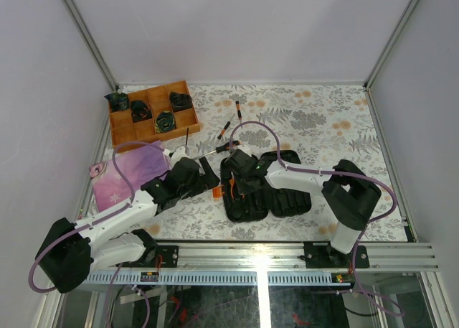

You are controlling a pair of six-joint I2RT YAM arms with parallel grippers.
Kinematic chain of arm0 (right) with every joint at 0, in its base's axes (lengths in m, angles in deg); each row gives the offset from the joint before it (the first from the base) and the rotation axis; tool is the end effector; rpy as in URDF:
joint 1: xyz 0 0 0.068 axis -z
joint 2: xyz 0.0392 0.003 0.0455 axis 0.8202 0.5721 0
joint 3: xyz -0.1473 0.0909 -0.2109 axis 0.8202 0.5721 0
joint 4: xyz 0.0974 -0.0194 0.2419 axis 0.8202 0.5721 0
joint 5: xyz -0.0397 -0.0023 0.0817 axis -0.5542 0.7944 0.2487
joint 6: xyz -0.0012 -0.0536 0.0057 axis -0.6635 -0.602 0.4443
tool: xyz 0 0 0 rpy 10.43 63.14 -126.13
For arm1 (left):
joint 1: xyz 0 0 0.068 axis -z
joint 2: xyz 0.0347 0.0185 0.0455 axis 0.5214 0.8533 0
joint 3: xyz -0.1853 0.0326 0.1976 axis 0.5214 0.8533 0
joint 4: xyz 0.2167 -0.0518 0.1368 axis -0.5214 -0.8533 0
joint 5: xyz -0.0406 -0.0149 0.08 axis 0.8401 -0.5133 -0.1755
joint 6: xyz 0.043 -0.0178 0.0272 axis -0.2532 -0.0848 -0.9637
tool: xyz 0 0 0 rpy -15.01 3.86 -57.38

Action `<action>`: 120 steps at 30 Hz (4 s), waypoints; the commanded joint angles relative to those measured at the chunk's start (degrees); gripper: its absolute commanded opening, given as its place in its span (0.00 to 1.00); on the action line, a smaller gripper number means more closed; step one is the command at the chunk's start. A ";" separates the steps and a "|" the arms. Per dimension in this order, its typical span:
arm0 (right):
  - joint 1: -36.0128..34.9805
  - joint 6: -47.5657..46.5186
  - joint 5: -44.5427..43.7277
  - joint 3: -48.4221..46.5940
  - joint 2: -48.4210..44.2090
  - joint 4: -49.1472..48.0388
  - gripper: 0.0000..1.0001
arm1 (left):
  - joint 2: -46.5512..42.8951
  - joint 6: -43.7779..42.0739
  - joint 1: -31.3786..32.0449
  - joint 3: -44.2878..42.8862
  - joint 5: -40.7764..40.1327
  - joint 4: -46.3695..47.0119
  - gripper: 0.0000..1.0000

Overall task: Sort the tools into containers
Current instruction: Place the pliers in the storage box, then adjust the pliers in the storage box.

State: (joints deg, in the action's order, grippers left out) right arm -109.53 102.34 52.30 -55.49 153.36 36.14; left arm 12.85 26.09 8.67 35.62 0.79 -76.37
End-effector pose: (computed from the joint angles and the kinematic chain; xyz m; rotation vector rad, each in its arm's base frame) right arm 0.2114 0.2844 0.1763 -0.4022 2.5714 0.3416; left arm 0.1675 -0.1322 0.2002 -0.3575 2.3832 -0.5623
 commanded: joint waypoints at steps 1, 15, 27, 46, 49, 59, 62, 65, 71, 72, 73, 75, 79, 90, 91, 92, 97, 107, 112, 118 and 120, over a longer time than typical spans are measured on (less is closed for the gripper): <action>-0.41 1.50 -1.90 -1.48 0.37 1.41 0.01 | -0.76 -0.57 -0.29 -1.93 -2.41 -1.35 1.00; -0.38 1.46 -0.02 0.14 -4.08 -3.16 0.30 | -2.25 -0.29 -0.40 0.61 1.51 5.16 0.97; -0.24 2.49 -1.94 5.17 -12.28 -7.16 0.36 | 2.42 -2.91 -0.28 4.71 9.16 13.34 0.73; 1.62 2.45 6.82 7.35 -8.09 -8.11 0.17 | 11.17 1.40 7.92 8.13 12.62 24.43 0.45; 1.86 2.39 8.38 7.16 -7.13 -8.68 0.16 | 11.29 1.47 8.23 8.02 12.50 24.49 0.43; 2.90 3.14 12.56 8.02 -6.44 -12.11 0.13 | 11.22 1.01 9.07 7.66 13.59 26.02 0.35; 3.30 3.13 10.44 7.83 -7.16 -10.60 0.14 | 12.07 1.18 9.70 7.49 13.94 26.92 0.31; 3.53 2.69 7.26 7.79 -8.99 -8.62 0.16 | 12.79 1.49 10.37 7.36 14.14 27.44 0.29; 3.52 0.00 2.59 8.03 -13.11 -6.68 0.22 | 11.05 2.84 12.17 8.14 12.96 27.05 0.29; 3.54 -0.41 1.86 8.14 -13.83 -6.61 0.23 | 10.24 3.24 12.21 8.32 12.50 26.64 0.30; 3.47 -0.73 1.23 8.12 -14.45 -6.48 0.24 | 9.40 3.50 12.20 8.53 11.91 26.01 0.31; 3.47 -1.36 -0.02 8.21 -15.70 -6.14 0.25 | 7.33 3.67 12.20 8.70 10.56 24.32 0.34; 3.46 -1.61 -1.19 8.34 -17.37 -5.92 0.28 | 3.37 2.33 12.16 7.17 6.46 19.10 0.43; 3.49 -0.15 0.60 8.47 -18.22 -7.12 0.37 | -1.73 -4.55 4.75 2.62 5.56 12.06 0.58; 3.51 -0.08 0.63 8.48 -18.31 -7.18 0.37 | -1.58 -5.34 3.85 2.06 5.70 11.99 0.59; 3.49 -0.11 0.56 8.54 -18.45 -7.17 0.37 | -1.27 -6.17 2.98 1.51 5.79 11.91 0.59; 3.48 0.06 0.92 8.73 -19.03 -7.06 0.35 | 1.93 -8.94 -2.35 -1.12 8.00 12.20 0.56; 3.52 0.33 2.57 10.01 -20.41 -7.69 0.33 | 10.34 -11.60 -10.58 -4.20 18.92 18.07 0.51; 3.46 -0.32 2.39 11.20 -22.23 -7.69 0.33 | 11.08 -11.97 -10.91 -5.87 18.77 17.02 0.50; 3.47 -0.75 3.81 14.47 -26.48 -9.18 0.36 | 10.41 -12.39 -10.92 -6.45 17.35 16.27 0.50; 3.46 -1.26 4.81 14.96 -27.78 -9.43 0.37 | 10.17 -12.52 -11.00 -6.78 16.74 16.23 0.50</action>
State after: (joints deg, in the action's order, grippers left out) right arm -106.37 102.05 55.25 -41.13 128.90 29.28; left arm 24.00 15.11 -1.91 30.66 18.32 -62.16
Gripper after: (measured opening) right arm 0.361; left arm 0.501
